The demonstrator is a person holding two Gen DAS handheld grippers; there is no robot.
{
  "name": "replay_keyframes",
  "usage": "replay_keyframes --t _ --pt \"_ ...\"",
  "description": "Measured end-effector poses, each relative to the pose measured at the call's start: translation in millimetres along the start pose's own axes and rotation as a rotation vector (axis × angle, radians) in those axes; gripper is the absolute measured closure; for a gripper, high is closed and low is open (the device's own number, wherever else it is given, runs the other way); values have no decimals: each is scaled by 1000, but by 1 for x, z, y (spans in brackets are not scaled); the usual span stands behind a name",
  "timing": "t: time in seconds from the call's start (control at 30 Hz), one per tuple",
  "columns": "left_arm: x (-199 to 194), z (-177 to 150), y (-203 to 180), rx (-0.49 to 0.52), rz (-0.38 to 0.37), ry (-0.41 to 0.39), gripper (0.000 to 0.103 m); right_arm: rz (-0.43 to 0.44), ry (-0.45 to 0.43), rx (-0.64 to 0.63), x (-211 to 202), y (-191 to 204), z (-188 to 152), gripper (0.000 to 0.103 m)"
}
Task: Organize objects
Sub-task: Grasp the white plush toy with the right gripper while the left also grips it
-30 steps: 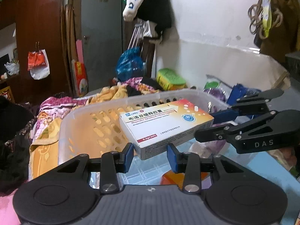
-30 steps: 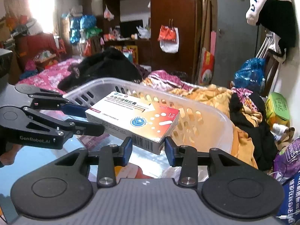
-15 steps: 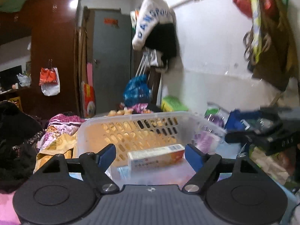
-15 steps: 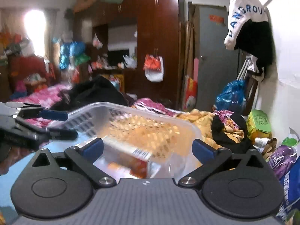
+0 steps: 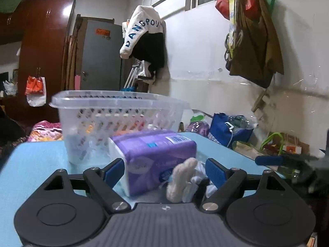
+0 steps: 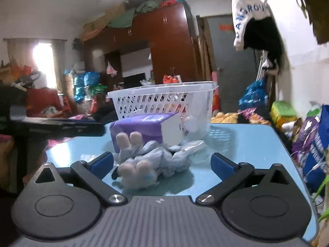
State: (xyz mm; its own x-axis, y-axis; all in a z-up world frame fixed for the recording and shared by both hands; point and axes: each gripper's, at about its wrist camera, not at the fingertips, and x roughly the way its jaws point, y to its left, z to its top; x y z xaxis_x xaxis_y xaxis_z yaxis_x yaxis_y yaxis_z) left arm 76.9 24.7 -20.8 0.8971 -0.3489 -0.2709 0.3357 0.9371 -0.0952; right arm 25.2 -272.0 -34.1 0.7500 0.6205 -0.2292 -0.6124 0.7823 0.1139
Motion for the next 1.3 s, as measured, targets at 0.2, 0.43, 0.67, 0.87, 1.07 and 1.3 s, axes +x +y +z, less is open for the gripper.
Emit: replay_keyframes --t 0.2,0.43,0.67,0.87,1.07,1.3 --pt "7 -12 -14 27 -13 9 26 -17 11 -55 22 20 -17 21" --pt "22 -18 -26 46 -26 43 51 -4 19 -63 28 22 -25 46" --pt "25 -20 -25 37 2 40 81 1 21 -76 30 25 -30 58" --pt "23 -21 -30 72 0 35 86 0 16 -93 27 26 -31 64" --pt "12 -20 -34 79 -20 -5 87 -7 -17 -114 19 27 -27 68" --pt "-5 -16 -40 100 -42 -67 87 -11 -64 -159 8 34 -21 69"
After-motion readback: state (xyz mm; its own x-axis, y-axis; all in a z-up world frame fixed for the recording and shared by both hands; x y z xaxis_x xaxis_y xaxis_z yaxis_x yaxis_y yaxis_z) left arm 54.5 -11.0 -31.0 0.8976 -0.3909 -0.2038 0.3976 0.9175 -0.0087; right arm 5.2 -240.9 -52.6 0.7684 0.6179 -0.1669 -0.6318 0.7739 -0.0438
